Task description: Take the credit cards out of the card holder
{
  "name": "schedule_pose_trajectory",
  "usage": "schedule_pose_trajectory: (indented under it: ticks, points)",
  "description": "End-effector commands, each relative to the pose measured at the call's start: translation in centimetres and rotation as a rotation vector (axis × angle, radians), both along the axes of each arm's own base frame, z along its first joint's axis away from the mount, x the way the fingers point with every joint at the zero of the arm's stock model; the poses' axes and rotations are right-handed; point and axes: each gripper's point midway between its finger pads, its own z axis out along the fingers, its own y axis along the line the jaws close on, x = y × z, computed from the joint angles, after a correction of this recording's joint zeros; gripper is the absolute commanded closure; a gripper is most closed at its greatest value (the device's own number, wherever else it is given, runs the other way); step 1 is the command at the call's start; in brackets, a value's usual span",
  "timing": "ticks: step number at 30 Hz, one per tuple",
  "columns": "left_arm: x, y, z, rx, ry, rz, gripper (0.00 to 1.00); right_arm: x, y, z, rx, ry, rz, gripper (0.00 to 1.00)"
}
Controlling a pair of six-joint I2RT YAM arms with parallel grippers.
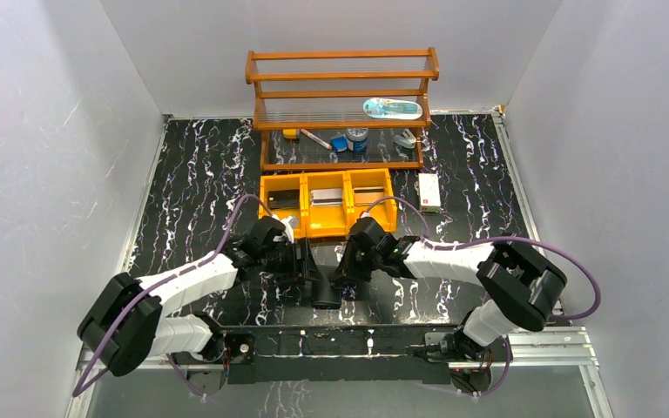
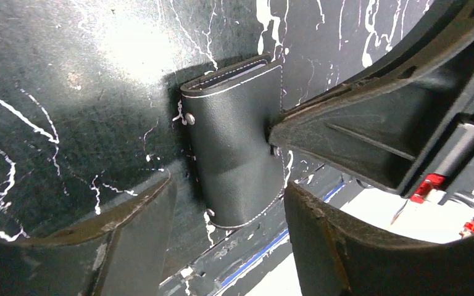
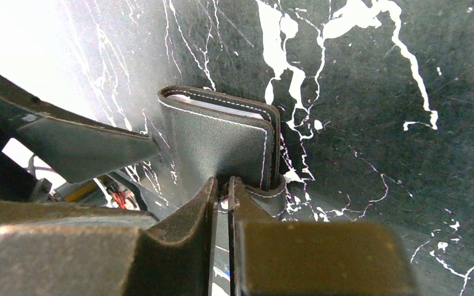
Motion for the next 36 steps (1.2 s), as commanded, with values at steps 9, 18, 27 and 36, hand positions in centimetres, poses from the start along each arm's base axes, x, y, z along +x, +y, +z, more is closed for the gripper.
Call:
schedule_pose_trajectory:
  ticks: [9, 18, 27, 36]
  points:
    - [-2.0, -1.3, -3.5, 0.089, 0.062, -0.089, 0.52, -0.4, -0.7, -0.2, 0.039, 0.037, -0.02, 0.93]
    - [-2.2, 1.0, -6.0, 0.276, 0.071, -0.022, 0.7, -0.1, -1.1, 0.4, 0.048, 0.027, -0.028, 0.96]
    - [-1.8, 1.2, -5.4, 0.276, 0.047, 0.002, 0.79, 0.3, -1.9, 1.4, -0.02, -0.008, -0.003, 0.91]
    - [-1.2, 0.1, -3.6, 0.206, -0.003, -0.012, 0.8, 0.8, -1.7, 2.1, -0.171, -0.042, 0.04, 0.58]
